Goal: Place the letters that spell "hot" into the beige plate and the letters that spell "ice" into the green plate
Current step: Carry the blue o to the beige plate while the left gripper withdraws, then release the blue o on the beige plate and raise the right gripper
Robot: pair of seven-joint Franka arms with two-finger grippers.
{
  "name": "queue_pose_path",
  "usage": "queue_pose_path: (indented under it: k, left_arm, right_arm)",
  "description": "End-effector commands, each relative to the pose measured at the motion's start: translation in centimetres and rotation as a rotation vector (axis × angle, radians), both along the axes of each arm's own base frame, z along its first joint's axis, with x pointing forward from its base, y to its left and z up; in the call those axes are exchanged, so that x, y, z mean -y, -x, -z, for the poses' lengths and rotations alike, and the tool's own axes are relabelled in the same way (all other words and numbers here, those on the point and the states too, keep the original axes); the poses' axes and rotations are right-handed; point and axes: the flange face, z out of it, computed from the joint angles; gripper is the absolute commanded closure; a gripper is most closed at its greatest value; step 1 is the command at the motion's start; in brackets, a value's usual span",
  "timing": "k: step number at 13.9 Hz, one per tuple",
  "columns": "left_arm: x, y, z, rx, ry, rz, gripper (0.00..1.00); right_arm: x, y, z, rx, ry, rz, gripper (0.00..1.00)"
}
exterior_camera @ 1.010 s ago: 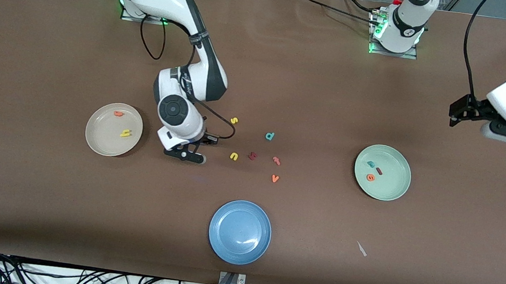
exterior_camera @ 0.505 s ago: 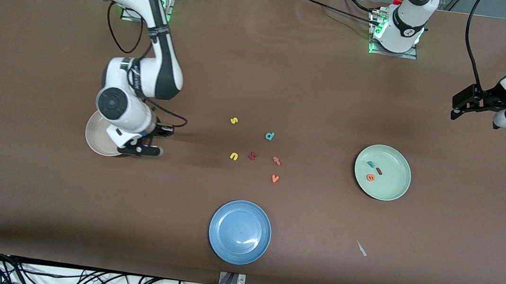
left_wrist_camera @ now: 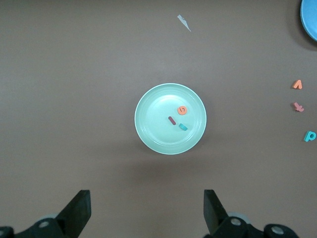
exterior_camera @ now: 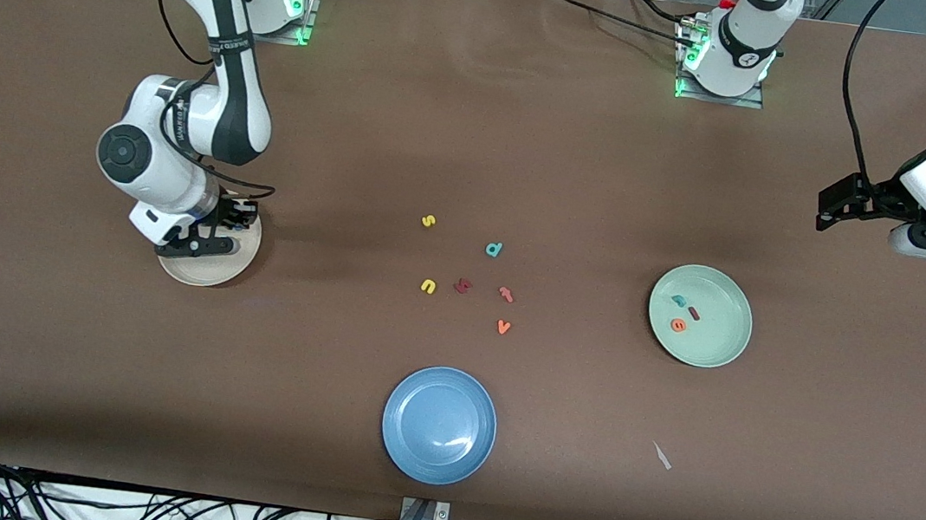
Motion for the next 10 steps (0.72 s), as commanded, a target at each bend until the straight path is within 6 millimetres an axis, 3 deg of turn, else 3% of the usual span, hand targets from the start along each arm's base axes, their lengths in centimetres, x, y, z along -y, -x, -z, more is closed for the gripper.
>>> queue_pose_path:
  k: [1, 2, 7, 10]
  left_arm:
    - [0.2, -0.1, -1.6, -0.006, 0.029, -0.042, 0.0]
    - [0.3, 0.1, -1.4, -0.027, 0.027, -0.037, 0.0]
    - [1.0, -0.2, -0.4, -0.054, 0.023, -0.045, 0.0]
    - [0.9, -0.3, -0.1, -0.058, 0.023, -0.056, 0.0]
  right_arm:
    - [2.7, -0.5, -0.3, 0.027, -0.017, -0.007, 0.29]
    - [2.4, -1.0, -0.7, 0.036, -0.019, 0.002, 0.0]
    - [-2.7, -3.2, -3.5, 0.029, -0.037, 0.148, 0.0]
    - [-3.5, -3.3, -4.1, 0.018, -0.029, 0.306, 0.0]
